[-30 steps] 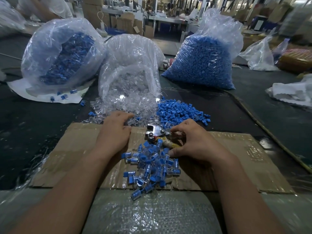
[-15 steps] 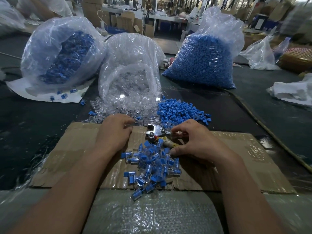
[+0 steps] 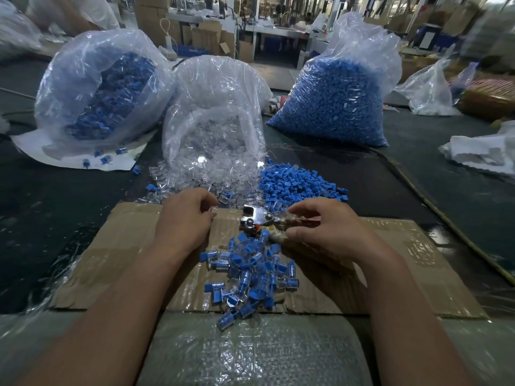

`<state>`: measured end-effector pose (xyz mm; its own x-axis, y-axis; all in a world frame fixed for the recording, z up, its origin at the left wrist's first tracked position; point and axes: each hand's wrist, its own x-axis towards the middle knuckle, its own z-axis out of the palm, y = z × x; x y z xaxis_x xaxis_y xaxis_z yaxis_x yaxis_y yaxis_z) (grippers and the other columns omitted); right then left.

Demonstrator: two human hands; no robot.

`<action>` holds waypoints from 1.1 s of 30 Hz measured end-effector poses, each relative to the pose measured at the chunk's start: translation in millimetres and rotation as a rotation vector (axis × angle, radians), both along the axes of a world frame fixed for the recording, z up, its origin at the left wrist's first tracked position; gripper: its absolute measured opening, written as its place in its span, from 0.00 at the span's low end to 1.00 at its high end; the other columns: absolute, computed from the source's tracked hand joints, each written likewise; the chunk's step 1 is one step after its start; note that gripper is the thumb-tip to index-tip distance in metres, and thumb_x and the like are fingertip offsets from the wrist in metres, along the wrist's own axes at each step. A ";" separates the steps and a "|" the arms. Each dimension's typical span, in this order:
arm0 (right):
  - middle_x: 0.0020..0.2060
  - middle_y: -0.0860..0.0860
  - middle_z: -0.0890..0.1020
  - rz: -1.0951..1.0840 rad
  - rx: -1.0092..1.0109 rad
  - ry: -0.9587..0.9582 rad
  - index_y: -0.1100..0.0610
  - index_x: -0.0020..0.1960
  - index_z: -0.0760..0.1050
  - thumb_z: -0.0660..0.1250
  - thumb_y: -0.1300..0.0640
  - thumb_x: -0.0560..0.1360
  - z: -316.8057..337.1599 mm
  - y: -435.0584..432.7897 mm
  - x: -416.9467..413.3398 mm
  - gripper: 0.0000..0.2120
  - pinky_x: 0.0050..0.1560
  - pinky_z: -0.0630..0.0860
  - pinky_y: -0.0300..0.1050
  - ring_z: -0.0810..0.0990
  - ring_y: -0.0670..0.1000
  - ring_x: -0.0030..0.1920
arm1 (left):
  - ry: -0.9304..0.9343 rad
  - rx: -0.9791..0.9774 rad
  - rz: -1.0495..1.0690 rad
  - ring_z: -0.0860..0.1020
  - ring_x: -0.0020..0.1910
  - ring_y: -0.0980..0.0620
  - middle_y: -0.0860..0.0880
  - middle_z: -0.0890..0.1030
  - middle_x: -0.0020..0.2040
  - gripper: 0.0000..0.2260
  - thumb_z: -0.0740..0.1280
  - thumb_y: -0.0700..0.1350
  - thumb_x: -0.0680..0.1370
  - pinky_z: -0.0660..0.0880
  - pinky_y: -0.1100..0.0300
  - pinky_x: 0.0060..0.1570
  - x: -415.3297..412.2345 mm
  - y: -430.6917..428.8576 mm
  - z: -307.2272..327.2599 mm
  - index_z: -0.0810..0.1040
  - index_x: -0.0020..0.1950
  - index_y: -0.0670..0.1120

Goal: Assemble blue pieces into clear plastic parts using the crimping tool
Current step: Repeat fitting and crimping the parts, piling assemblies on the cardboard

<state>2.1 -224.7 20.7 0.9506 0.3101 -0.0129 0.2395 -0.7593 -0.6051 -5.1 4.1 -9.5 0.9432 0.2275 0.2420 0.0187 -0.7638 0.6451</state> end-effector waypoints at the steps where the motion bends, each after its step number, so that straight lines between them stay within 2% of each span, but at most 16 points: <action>1: 0.43 0.36 0.73 -0.022 0.012 -0.027 0.46 0.56 0.76 0.72 0.48 0.69 0.3 -0.8 0.8 0.16 0.41 0.64 0.30 0.71 0.35 0.44 | -0.013 -0.018 0.000 0.73 0.45 0.54 0.50 0.79 0.47 0.08 0.68 0.39 0.75 0.68 0.60 0.48 -0.1 -0.5 0.8 0.79 0.53 0.45; 4: 0.38 0.37 0.76 -0.192 0.152 -0.159 0.46 0.47 0.77 0.69 0.53 0.72 3.9 -3.0 1.5 0.04 0.40 0.69 0.31 0.74 0.37 0.41 | -0.103 -0.197 -0.006 0.74 0.42 0.56 0.54 0.76 0.44 0.07 0.64 0.37 0.77 0.71 0.68 0.41 -3.0 -3.4 4.2 0.77 0.52 0.46; 5: 0.36 0.37 0.77 -0.263 0.199 -0.211 0.44 0.42 0.76 0.69 0.54 0.73 4.1 -4.1 2.2 0.05 0.40 0.71 0.32 0.76 0.38 0.39 | -0.123 -0.324 -0.017 0.75 0.42 0.57 0.54 0.75 0.44 0.08 0.62 0.36 0.77 0.74 0.68 0.39 -5.4 -4.7 6.3 0.75 0.52 0.47; 7: 0.34 0.39 0.77 -0.391 0.253 -0.290 0.44 0.39 0.75 0.68 0.55 0.74 3.2 -6.9 5.1 0.08 0.38 0.72 0.33 0.76 0.39 0.38 | -0.134 -0.567 -0.045 0.78 0.43 0.55 0.50 0.77 0.44 0.09 0.61 0.35 0.77 0.78 0.61 0.39 -10.4 -6.6 11.1 0.74 0.47 0.49; 8: 0.34 0.39 0.77 -0.446 0.266 -0.310 0.45 0.39 0.76 0.68 0.55 0.74 3.0 -8.2 6.7 0.07 0.37 0.72 0.33 0.76 0.39 0.37 | -0.149 -0.595 -0.052 0.78 0.43 0.53 0.47 0.78 0.44 0.11 0.62 0.34 0.77 0.78 0.61 0.38 -12.2 -6.9 12.8 0.75 0.44 0.51; 10: 0.34 0.39 0.77 -0.540 0.273 -0.326 0.47 0.39 0.77 0.68 0.55 0.74 1.0 -11.8 11.4 0.06 0.39 0.72 0.36 0.76 0.40 0.37 | -0.180 -0.549 -0.085 0.79 0.42 0.54 0.47 0.79 0.42 0.13 0.65 0.33 0.74 0.76 0.66 0.37 -14.7 -7.0 15.9 0.77 0.41 0.53; 13: 0.36 0.41 0.78 -0.600 0.248 -0.282 0.47 0.42 0.77 0.67 0.55 0.74 -4.7 -18.5 17.4 0.04 0.40 0.72 0.38 0.75 0.40 0.38 | -0.164 -0.596 -0.136 0.80 0.36 0.60 0.50 0.80 0.39 0.13 0.67 0.32 0.72 0.74 0.73 0.33 -18.6 -11.2 20.4 0.78 0.43 0.51; 16: 0.40 0.44 0.79 -0.579 0.165 -0.216 0.50 0.49 0.79 0.66 0.55 0.75 -11.7 -20.5 21.6 0.04 0.43 0.72 0.41 0.75 0.42 0.40 | -0.142 -0.641 -0.146 0.80 0.36 0.56 0.48 0.80 0.39 0.12 0.68 0.32 0.72 0.75 0.73 0.33 -20.2 -14.4 21.0 0.76 0.44 0.49; 20: 0.44 0.47 0.79 -0.572 0.073 -0.205 0.53 0.53 0.79 0.64 0.55 0.76 -17.9 -18.3 30.4 0.08 0.42 0.69 0.41 0.74 0.43 0.41 | -0.131 -0.685 -0.179 0.79 0.30 0.62 0.47 0.80 0.36 0.09 0.67 0.33 0.73 0.74 0.72 0.31 -20.6 -16.2 23.5 0.75 0.40 0.46; 24: 0.54 0.49 0.80 -0.571 -0.027 -0.150 0.53 0.57 0.78 0.63 0.56 0.77 -21.7 -19.0 37.4 0.11 0.46 0.70 0.43 0.74 0.46 0.47 | -0.116 -0.700 -0.189 0.79 0.30 0.62 0.46 0.80 0.37 0.08 0.67 0.33 0.73 0.74 0.72 0.31 -20.1 -15.9 21.5 0.75 0.40 0.46; 28: 0.55 0.49 0.80 -0.494 -0.108 -0.057 0.52 0.57 0.79 0.67 0.55 0.75 -23.5 -17.6 38.0 0.11 0.57 0.73 0.48 0.76 0.50 0.55 | -0.108 -0.718 -0.199 0.80 0.31 0.61 0.46 0.80 0.37 0.08 0.68 0.33 0.72 0.75 0.71 0.32 -18.6 -16.0 19.0 0.76 0.40 0.46; 33: 0.50 0.48 0.82 -0.480 -0.082 -0.062 0.50 0.50 0.81 0.68 0.56 0.73 -22.0 -15.6 37.3 0.06 0.55 0.74 0.50 0.77 0.50 0.52 | -0.116 -0.728 -0.198 0.80 0.33 0.59 0.50 0.81 0.34 0.09 0.68 0.33 0.72 0.76 0.70 0.35 -18.3 -15.0 17.4 0.77 0.39 0.47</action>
<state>39.4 -240.3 -1.3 0.9857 -0.1634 0.0424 -0.1158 -0.8374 -0.5341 -23.4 -11.0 7.9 0.9608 0.1971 0.1952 -0.1724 -0.1268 0.9768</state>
